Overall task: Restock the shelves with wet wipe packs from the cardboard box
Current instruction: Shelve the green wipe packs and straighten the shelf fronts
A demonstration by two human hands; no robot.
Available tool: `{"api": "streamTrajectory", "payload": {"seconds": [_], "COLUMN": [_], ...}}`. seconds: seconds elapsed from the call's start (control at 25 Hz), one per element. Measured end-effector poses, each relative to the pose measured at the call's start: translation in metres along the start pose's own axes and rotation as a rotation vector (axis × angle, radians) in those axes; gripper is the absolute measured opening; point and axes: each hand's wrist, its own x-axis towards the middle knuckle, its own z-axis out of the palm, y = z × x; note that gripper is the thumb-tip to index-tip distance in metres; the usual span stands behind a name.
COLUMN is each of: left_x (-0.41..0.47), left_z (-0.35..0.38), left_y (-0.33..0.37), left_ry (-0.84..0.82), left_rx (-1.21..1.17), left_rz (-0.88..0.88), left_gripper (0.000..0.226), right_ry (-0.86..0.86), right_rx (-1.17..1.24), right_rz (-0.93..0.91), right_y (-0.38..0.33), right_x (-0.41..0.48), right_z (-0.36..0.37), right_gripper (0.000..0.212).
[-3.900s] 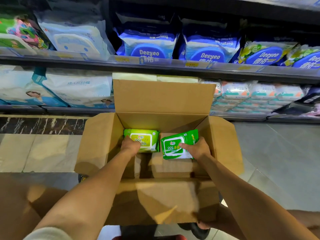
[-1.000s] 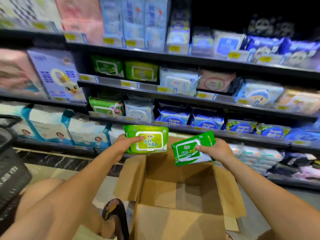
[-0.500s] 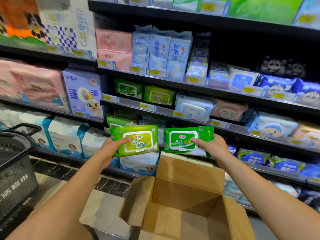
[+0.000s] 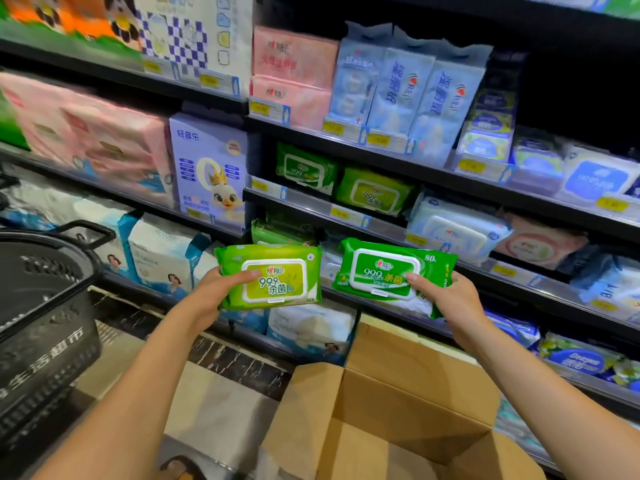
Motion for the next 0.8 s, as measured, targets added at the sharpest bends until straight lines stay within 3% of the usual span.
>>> {"api": "streamTrajectory", "payload": {"seconds": [0.16, 0.44, 0.52, 0.6, 0.8], "left_x": [0.005, 0.001, 0.003, 0.005, 0.012], "left_z": [-0.027, -0.037, -0.035, -0.032, -0.019], "left_y": [0.007, 0.006, 0.006, 0.007, 0.014], "left_ry": [-0.01, -0.043, -0.031, -0.03, -0.029], "left_rx": [0.027, 0.028, 0.019, 0.02, 0.012], "left_rz": [-0.007, -0.036, -0.055, -0.069, -0.048], "left_gripper": [0.12, 0.111, 0.105, 0.115, 0.113], "right_ry": [-0.03, -0.108, -0.122, -0.121, -0.08], "right_rx": [0.048, 0.148, 0.154, 0.153, 0.046], "right_rz": [0.012, 0.036, 0.027, 0.008, -0.218], "right_y": [-0.005, -0.019, -0.024, -0.034, -0.059], "right_x": [0.017, 0.052, 0.058, 0.059, 0.067], "right_z": [0.022, 0.051, 0.058, 0.068, 0.093], "right_gripper": [0.032, 0.076, 0.073, 0.064, 0.044]}}
